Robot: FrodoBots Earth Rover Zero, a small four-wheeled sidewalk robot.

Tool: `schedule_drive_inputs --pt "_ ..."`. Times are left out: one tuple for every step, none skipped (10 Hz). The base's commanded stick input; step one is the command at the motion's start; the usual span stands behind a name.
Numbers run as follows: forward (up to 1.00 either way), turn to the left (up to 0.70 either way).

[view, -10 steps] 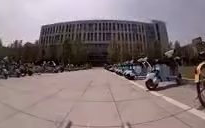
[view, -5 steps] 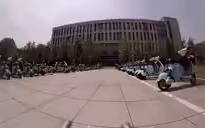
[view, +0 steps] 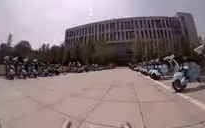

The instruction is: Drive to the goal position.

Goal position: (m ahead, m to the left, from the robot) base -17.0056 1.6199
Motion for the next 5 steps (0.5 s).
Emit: schedule_drive_inputs --pt "0.0 1.0" --pt "0.0 1.0" --pt "0.0 1.0" --pt "0.0 1.0" --pt "0.0 1.0"
